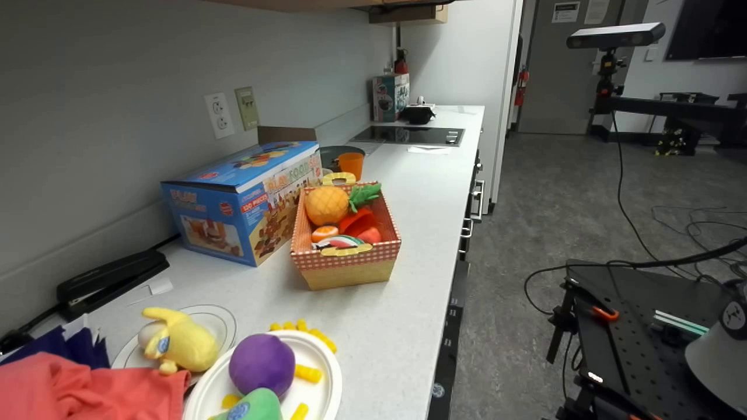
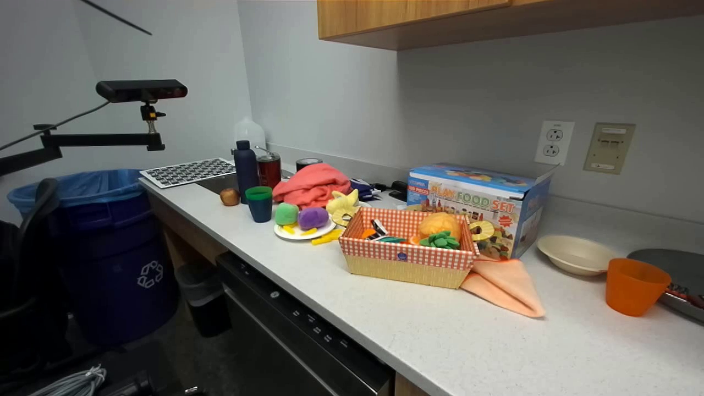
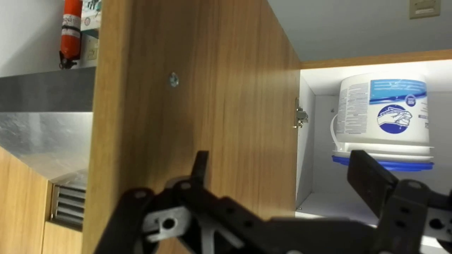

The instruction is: Close the top right cabinet door

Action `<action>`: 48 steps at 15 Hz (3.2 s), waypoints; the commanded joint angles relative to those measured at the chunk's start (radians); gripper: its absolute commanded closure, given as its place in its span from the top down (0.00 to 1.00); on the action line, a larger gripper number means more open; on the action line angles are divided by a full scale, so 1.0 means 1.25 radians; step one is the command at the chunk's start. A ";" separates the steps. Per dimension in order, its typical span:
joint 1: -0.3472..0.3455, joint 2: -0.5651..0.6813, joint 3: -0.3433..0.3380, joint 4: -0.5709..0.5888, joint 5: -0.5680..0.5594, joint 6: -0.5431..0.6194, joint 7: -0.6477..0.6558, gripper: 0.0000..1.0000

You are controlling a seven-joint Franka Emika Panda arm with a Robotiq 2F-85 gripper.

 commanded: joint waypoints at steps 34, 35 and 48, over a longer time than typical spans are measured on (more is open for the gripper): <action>-0.063 0.053 0.016 0.125 0.201 -0.175 -0.007 1.00; -0.056 0.056 0.022 0.129 0.195 -0.171 -0.007 1.00; -0.048 0.026 0.145 0.148 0.121 -0.202 -0.013 1.00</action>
